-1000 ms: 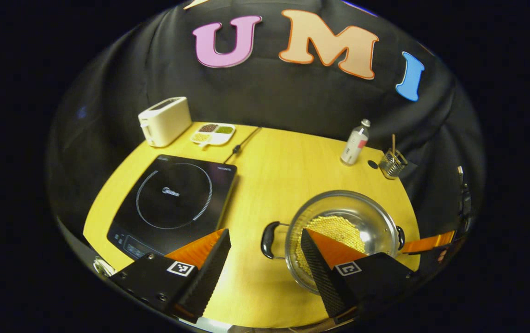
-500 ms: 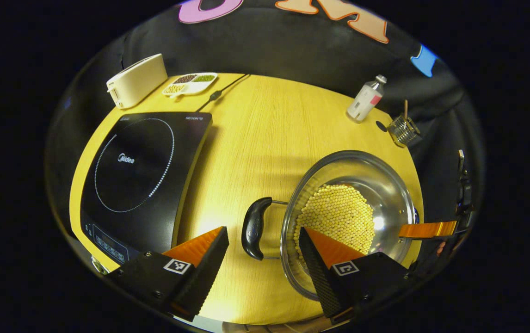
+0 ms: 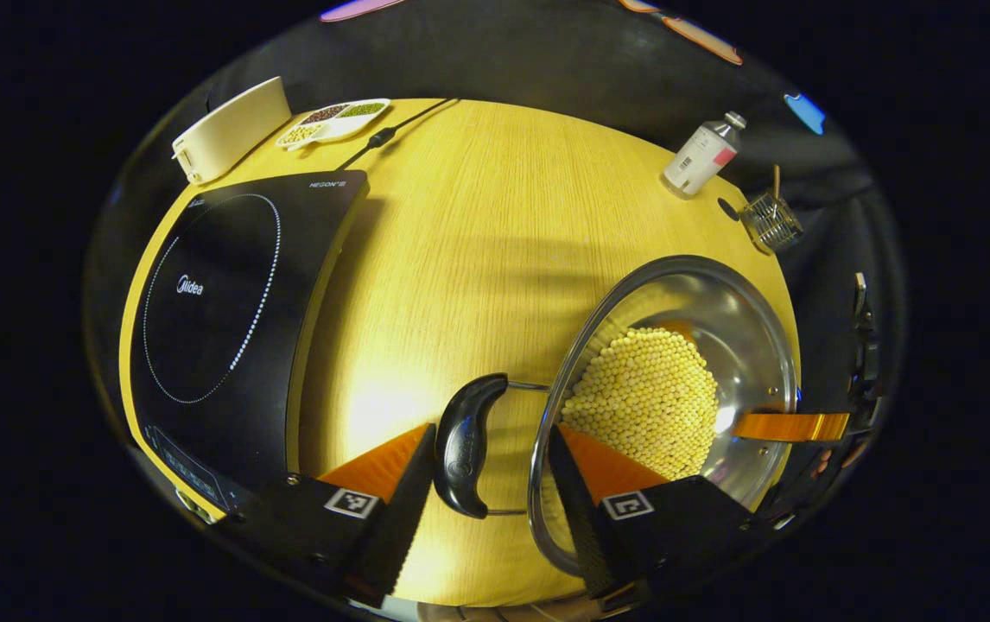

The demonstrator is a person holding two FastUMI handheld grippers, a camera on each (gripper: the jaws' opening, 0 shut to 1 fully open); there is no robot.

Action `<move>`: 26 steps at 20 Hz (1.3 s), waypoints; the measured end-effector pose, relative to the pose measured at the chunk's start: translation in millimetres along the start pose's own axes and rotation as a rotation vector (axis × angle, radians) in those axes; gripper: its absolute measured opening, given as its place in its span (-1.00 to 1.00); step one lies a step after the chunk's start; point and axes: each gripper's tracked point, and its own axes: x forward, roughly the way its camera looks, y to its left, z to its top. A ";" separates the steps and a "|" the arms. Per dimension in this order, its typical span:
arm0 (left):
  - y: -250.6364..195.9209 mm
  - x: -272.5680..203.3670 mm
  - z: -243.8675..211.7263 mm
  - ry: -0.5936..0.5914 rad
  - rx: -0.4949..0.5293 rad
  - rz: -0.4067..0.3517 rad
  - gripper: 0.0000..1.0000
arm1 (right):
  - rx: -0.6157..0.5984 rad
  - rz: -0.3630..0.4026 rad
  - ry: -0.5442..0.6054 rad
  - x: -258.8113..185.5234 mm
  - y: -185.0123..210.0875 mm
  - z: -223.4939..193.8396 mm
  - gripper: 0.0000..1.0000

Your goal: First push the handle of the pot to place it horizontally, then grasp the pot with both hands and set it on the induction cooktop.

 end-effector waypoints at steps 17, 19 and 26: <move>-0.4 -15.6 -10.0 0.012 -0.022 0.074 0.19 | -0.042 -0.008 -0.073 -3.5 -1.1 6.8 0.12; -1.1 -22.5 -14.2 0.013 -0.020 0.071 0.29 | -0.047 -0.005 -0.075 -13.8 -0.5 -1.7 0.12; 15.2 -51.2 -24.0 0.027 0.006 0.055 0.25 | -0.057 0.023 -0.100 -39.1 21.4 -27.1 0.00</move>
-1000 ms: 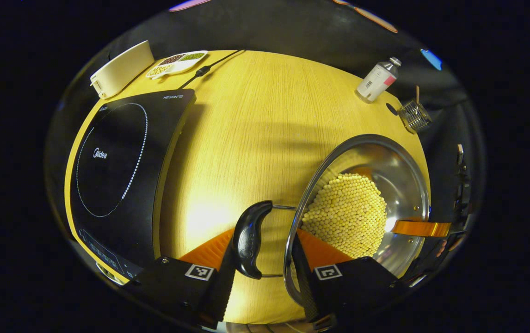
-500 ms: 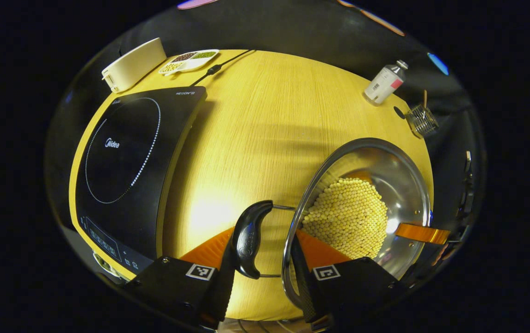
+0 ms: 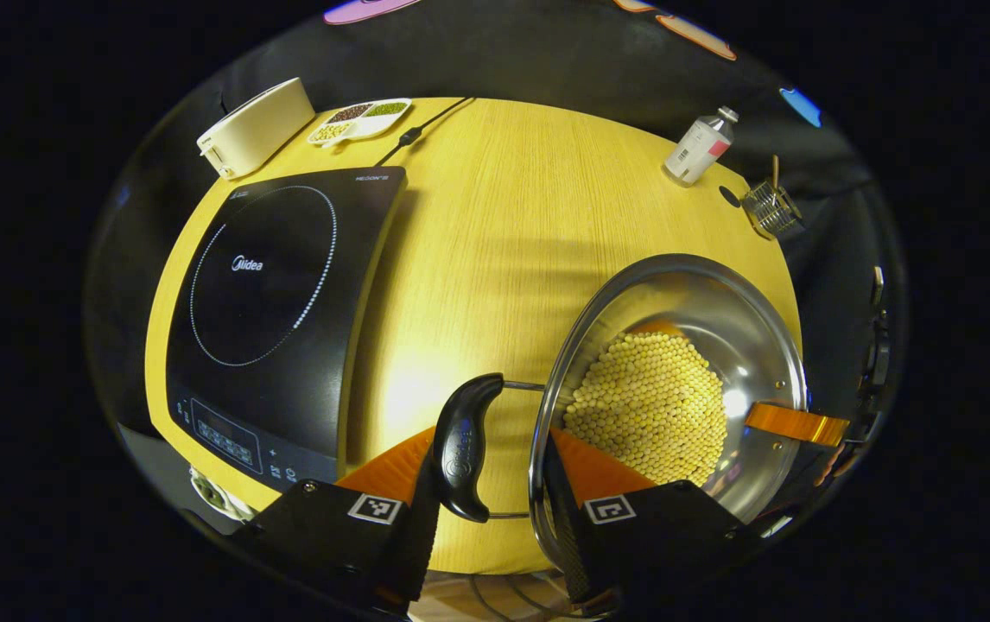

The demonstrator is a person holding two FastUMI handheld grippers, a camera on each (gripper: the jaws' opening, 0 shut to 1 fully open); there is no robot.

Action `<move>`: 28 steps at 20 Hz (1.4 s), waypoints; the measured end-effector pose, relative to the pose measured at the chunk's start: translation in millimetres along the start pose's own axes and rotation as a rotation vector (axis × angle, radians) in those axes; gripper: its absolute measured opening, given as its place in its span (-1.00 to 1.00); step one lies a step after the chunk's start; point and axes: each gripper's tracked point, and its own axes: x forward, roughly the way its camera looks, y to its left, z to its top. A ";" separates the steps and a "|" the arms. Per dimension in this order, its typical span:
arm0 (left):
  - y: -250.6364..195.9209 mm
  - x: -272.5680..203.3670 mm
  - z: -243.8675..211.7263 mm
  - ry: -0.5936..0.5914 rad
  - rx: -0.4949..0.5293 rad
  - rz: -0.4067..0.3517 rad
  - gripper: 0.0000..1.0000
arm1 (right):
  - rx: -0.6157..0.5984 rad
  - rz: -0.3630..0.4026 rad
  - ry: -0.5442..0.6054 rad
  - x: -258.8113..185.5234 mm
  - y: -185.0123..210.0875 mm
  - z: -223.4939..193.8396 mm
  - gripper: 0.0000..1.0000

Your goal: First push the handle of the pot to place it horizontally, then grasp the pot with both hands and set it on the induction cooktop.

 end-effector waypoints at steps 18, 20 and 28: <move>203.6 -46.5 63.7 -0.125 0.139 -0.073 0.24 | 0.091 -0.044 -0.124 8.8 217.7 -67.4 0.12; 236.0 -44.9 70.2 -0.130 0.130 -0.065 0.24 | 0.077 -0.036 -0.119 21.9 248.6 -75.6 0.12; 323.3 -34.2 96.3 -0.191 0.104 -0.013 0.25 | 0.036 -0.010 -0.128 71.9 331.1 -71.7 0.12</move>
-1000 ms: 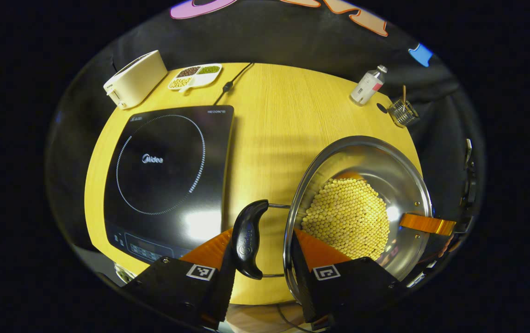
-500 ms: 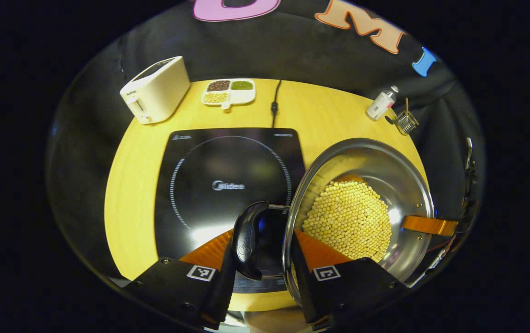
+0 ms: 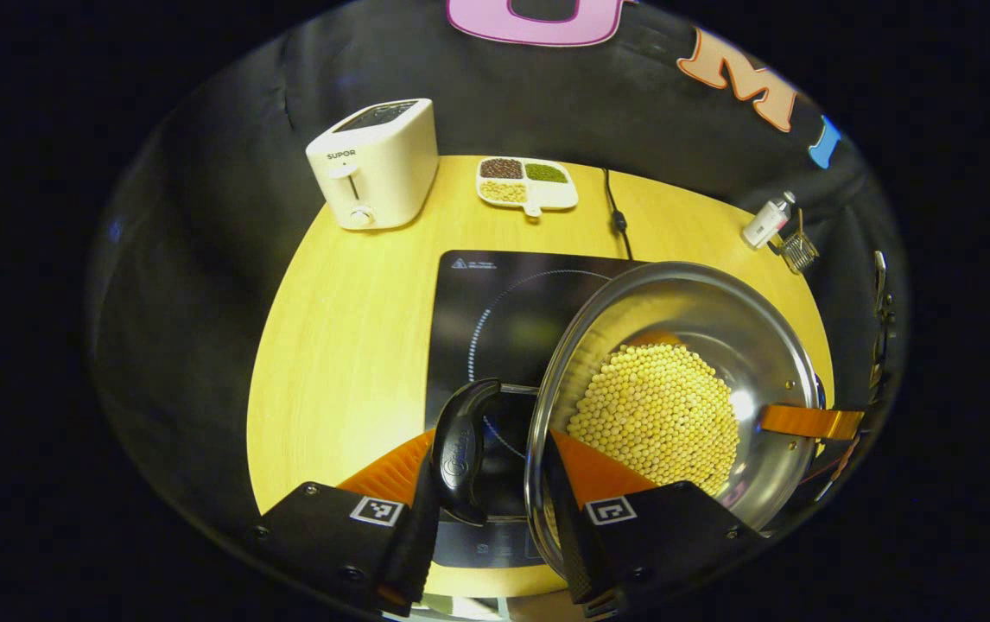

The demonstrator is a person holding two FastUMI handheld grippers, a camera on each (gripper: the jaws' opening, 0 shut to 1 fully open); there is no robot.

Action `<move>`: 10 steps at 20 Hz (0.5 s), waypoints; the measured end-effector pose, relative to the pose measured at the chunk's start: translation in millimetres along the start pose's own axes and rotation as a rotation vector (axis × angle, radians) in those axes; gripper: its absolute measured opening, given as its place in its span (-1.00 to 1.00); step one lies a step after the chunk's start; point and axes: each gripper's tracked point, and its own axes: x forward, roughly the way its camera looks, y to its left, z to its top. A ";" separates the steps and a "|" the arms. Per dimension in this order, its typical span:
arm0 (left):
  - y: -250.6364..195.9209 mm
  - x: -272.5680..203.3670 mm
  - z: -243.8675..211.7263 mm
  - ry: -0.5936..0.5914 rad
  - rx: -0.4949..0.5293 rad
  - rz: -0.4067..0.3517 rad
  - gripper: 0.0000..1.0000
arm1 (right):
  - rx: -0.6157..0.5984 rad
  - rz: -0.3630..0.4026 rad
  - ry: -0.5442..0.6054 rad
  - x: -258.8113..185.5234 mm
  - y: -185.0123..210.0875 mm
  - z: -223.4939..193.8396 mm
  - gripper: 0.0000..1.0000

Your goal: First push the handle of the pot to place it horizontally, then grasp the pot with both hands and set it on the induction cooktop.

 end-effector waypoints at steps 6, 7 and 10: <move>25.6 19.0 18.2 -0.038 0.015 0.016 0.24 | -0.017 -0.009 -0.030 24.8 26.9 19.1 0.12; 28.5 21.9 20.8 -0.040 0.017 0.018 0.23 | -0.019 -0.011 -0.032 28.0 29.9 20.8 0.12; 36.9 28.0 32.4 -0.074 0.033 0.033 0.24 | -0.021 -0.009 -0.051 38.4 39.1 28.6 0.12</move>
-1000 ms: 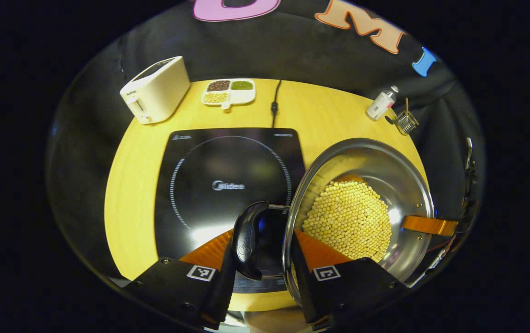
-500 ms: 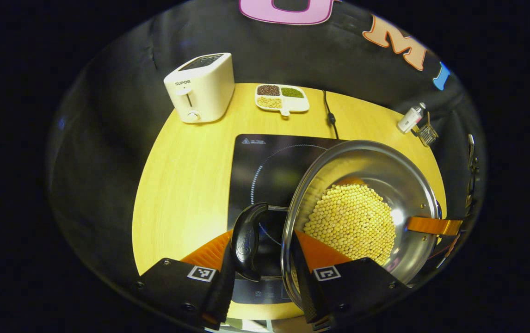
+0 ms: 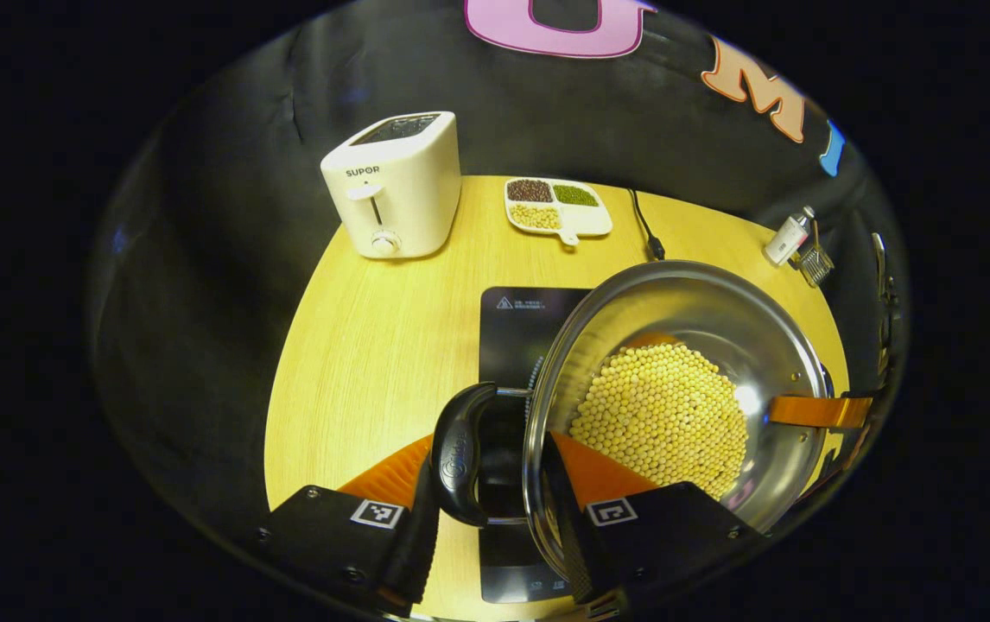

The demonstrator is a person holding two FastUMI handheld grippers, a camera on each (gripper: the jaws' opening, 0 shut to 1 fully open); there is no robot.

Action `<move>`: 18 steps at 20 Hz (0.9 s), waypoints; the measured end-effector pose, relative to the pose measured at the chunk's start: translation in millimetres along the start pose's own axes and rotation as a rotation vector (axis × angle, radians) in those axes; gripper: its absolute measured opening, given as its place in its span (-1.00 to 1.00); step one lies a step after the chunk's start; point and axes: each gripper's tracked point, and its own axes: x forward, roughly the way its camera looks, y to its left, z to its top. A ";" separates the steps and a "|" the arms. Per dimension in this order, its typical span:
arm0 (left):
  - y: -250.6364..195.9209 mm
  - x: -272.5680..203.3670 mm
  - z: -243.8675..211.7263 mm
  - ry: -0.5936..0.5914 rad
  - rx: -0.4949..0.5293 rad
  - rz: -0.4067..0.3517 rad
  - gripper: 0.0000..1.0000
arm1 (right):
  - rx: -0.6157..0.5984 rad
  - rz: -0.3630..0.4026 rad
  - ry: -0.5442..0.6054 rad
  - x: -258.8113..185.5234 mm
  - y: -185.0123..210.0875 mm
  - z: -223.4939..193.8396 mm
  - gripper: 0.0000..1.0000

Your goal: First push the handle of the pot to place it horizontally, then grasp the pot with both hands and set it on the induction cooktop.

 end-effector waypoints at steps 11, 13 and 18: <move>12.1 6.2 6.2 -0.062 -0.026 0.025 0.39 | -0.019 0.049 -0.030 10.7 11.2 2.5 0.16; 13.4 6.0 12.7 -0.100 -0.046 0.041 0.43 | -0.049 0.038 -0.059 5.4 3.3 8.4 0.11; 4.0 -16.5 39.2 -0.255 -0.068 0.052 0.95 | -0.097 0.050 -0.197 -30.8 -11.2 30.4 0.97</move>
